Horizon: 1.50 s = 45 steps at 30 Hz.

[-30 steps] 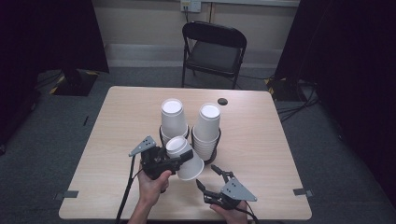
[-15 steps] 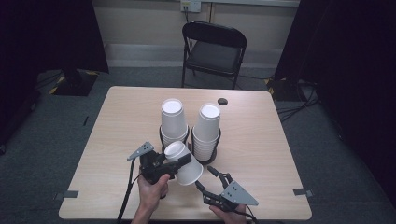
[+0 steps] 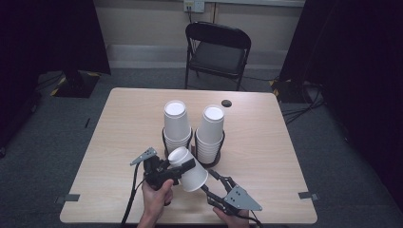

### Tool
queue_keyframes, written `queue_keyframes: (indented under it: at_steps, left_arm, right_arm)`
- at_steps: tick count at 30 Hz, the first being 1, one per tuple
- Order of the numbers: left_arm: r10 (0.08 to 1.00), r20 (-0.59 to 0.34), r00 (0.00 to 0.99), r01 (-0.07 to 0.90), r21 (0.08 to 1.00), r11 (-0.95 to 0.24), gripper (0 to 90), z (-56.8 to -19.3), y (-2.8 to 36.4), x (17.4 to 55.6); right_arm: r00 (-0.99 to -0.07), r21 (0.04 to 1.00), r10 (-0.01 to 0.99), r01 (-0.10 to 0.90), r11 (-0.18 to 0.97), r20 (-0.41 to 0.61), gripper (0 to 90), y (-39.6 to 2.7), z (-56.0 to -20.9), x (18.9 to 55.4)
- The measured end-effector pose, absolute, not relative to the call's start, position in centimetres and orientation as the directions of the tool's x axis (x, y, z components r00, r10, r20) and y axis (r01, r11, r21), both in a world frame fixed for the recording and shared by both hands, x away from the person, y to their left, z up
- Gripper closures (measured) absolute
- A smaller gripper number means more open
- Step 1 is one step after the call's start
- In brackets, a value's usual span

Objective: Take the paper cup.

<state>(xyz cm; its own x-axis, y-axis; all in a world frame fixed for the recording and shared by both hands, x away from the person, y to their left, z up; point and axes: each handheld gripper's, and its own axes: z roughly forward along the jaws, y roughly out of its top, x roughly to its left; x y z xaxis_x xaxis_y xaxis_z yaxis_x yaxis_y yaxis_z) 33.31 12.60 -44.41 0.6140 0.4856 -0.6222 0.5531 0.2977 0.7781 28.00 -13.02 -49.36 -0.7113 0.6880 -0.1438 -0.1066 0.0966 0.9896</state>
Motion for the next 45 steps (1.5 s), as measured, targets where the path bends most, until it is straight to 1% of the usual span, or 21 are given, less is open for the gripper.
queue_keyframes:
  at_steps: [5, 11, 13, 19, 25, 27, 29, 33, 36, 45]
  left_arm:
    - [0.487, -0.626, 0.609, 0.559, 0.774, 0.296, 22.0, -44.4, 12.4, 33.1]
    - [0.479, -0.626, 0.616, 0.562, 0.775, 0.29, 22.0, -44.4, 12.0, 32.9]
    - [0.488, -0.617, 0.617, 0.558, 0.781, 0.281, 22.0, -44.3, 11.8, 32.8]
    - [0.474, -0.623, 0.622, 0.568, 0.776, 0.274, 22.0, -44.2, 11.5, 32.7]
    - [0.441, -0.634, 0.635, 0.588, 0.767, 0.257, 21.7, -44.4, 10.7, 32.6]
    - [0.437, -0.622, 0.65, 0.584, 0.777, 0.235, 21.5, -44.3, 10.3, 32.3]
    - [0.451, -0.612, 0.649, 0.577, 0.783, 0.233, 21.1, -44.3, 10.1, 32.2]
    - [0.447, -0.614, 0.651, 0.586, 0.78, 0.217, 19.5, -44.4, 10.2, 32.4]
    - [0.459, -0.603, 0.652, 0.579, 0.787, 0.211, 16.4, -44.6, 10.2, 32.5]
    - [0.463, -0.594, 0.659, 0.575, 0.793, 0.199, 14.0, -44.9, 10.7, 32.7]
  right_arm:
    - [-0.7, 0.981, 0.688, -0.147, 0.122, -0.191, 56.8, -12.6, -49.5, 28.0]
    - [-0.693, 0.975, 0.685, -0.176, 0.139, -0.223, 57.9, -12.2, -49.4, 28.3]
    - [-0.691, 0.974, 0.687, -0.178, 0.138, -0.224, 58.0, -12.1, -49.3, 28.5]
    - [-0.688, 0.974, 0.691, -0.186, 0.13, -0.224, 58.9, -11.9, -49.2, 28.7]
    - [-0.682, 0.976, 0.701, -0.183, 0.114, -0.21, 57.9, -11.9, -49.4, 29.0]
    - [-0.682, 0.977, 0.702, -0.184, 0.108, -0.206, 57.9, -11.8, -49.4, 29.1]
    - [-0.671, 0.976, 0.71, -0.187, 0.116, -0.213, 60.8, -11.8, -49.5, 29.0]
    - [-0.659, 0.975, 0.721, -0.193, 0.111, -0.213, 73.7, -12.2, -49.6, 29.1]
    - [-0.654, 0.976, 0.728, -0.195, 0.098, -0.203, 79.2, -12.5, -49.5, 29.2]
    - [-0.659, 0.979, 0.727, -0.184, 0.093, -0.193, 82.5, -12.7, -49.4, 29.0]
